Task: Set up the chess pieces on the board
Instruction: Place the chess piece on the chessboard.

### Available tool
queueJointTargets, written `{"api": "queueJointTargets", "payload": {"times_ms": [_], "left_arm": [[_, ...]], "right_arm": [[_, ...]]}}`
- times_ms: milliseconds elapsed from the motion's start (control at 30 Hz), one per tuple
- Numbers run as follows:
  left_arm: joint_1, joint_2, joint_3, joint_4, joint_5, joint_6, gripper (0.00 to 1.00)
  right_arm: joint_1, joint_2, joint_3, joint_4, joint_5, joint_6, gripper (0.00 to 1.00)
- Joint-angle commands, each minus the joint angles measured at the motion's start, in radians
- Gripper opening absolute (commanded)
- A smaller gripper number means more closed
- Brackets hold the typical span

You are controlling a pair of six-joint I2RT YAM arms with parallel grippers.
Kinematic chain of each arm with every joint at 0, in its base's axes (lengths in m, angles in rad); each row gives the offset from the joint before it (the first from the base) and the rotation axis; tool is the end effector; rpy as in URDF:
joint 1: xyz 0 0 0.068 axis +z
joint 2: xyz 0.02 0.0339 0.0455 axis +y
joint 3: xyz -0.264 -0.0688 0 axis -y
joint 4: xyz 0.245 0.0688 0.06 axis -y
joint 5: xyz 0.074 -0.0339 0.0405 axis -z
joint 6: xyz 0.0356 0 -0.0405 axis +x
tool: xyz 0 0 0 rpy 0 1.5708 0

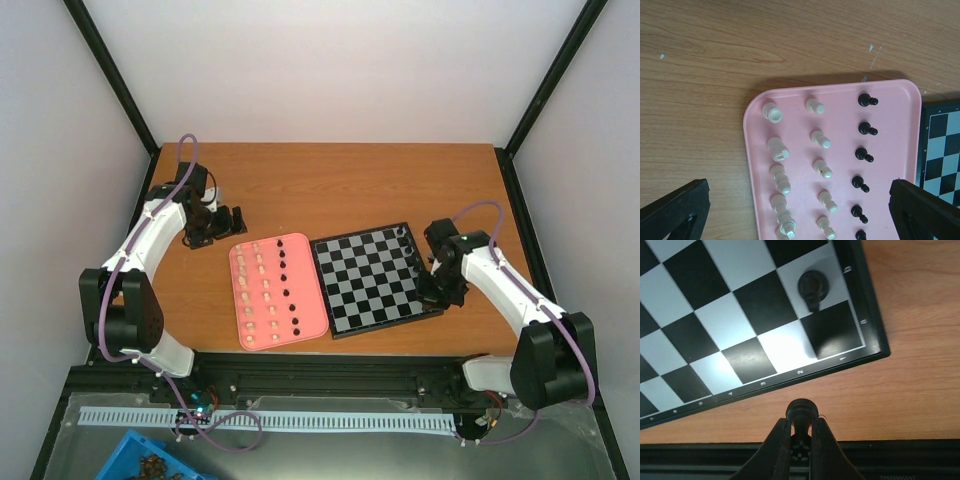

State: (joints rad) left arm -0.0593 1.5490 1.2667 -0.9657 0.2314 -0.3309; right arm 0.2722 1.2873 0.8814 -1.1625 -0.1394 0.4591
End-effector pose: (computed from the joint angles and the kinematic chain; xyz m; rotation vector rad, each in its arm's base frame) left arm 0.2997 -0.0260 0.2638 -0.3314 2.8224 -0.4136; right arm 0.1867 0.0572 0.2161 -0.2878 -3.0739 -0.2026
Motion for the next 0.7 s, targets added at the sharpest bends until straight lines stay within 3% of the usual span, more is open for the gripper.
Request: {"api": "queueJointTargets", "payload": {"times_ms": [0, 667], "left_arm": [[-0.009, 0.008, 0.033, 0.005, 0.013, -0.012, 1.0], [-0.009, 0.061, 0.075, -0.021, -0.017, 0.004, 1.0]], "right_arm": [[-0.058, 0.008, -0.007, 0.001, 0.044, 0.02, 0.03], [-0.107, 0.161, -0.002, 0.13, 0.054, -0.019, 0.03]]}}
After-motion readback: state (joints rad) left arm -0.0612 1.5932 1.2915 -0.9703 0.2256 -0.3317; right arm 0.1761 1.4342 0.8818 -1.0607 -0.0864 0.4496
